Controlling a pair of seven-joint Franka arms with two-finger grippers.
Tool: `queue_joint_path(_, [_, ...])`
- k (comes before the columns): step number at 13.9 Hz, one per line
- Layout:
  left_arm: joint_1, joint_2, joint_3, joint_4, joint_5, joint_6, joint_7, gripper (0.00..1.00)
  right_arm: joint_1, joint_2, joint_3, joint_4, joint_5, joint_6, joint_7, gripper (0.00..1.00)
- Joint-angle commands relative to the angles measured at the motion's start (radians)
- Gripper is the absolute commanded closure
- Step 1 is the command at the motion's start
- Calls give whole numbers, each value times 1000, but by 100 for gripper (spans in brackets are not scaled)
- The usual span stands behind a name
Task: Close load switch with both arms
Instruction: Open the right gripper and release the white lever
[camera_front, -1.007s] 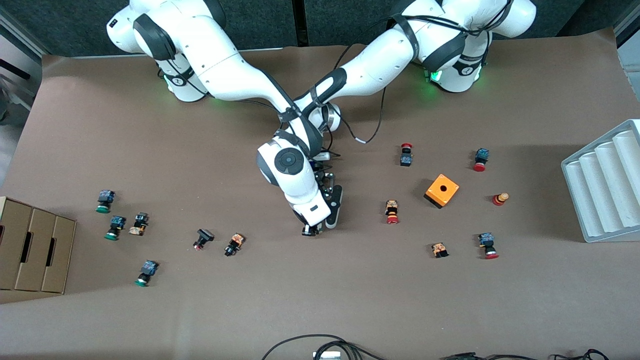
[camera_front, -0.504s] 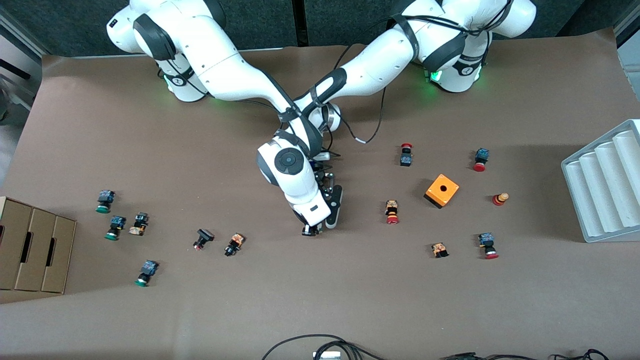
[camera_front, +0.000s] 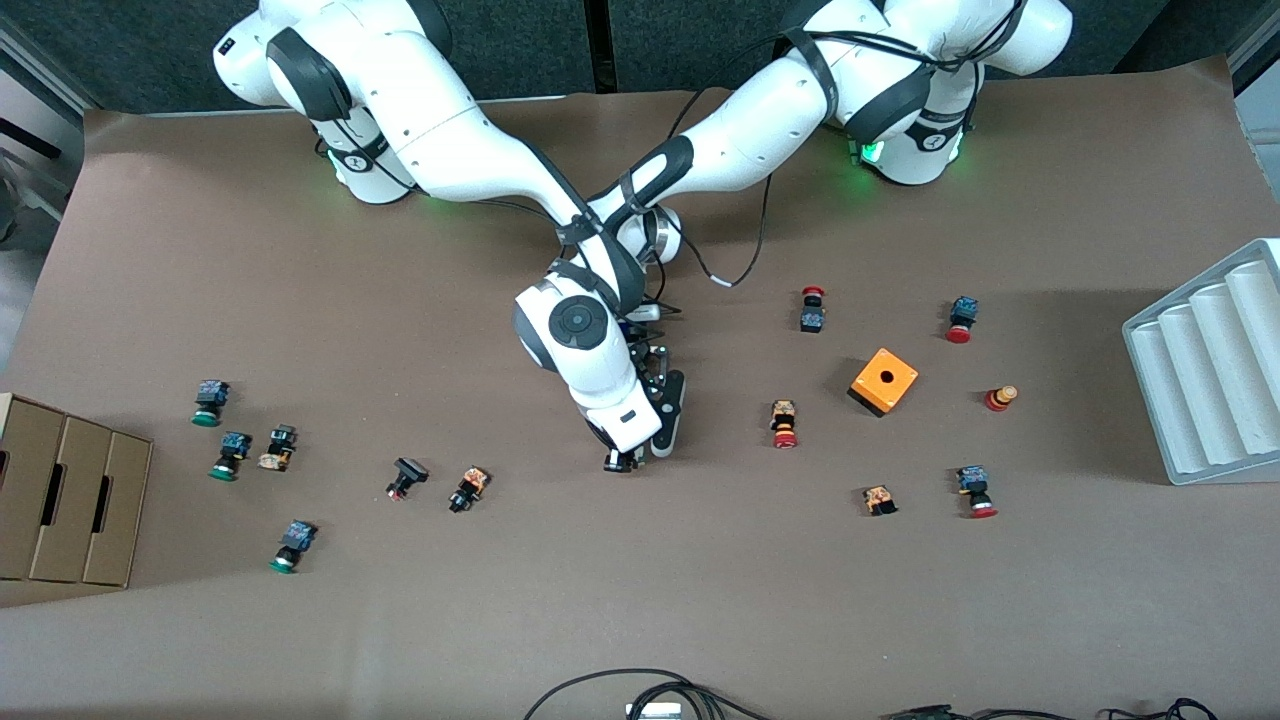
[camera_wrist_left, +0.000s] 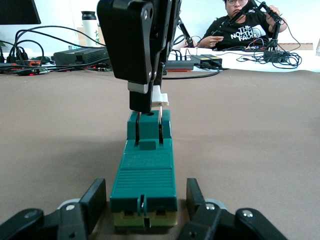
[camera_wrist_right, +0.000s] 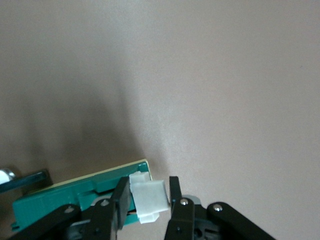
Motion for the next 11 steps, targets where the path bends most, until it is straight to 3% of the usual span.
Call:
queue_joint_path(1, [-8,21,9,3,4,-16,-20,29,-11,41,-3,39,10,49,-17,62])
queue_joint_path(8, [-8,21,9,3,4,-16,-20,29,-11,30,-3,39,13,46,-14,61])
queue_joint_path(10, [-8,21,9,3,4,-16,-19,29,-10,21,-2,37,18,42,-8,53])
queue_joint_path(11, [-8,21,9,3,4,-16,-20,29,-10,18,-2,37,19,39,-7,37])
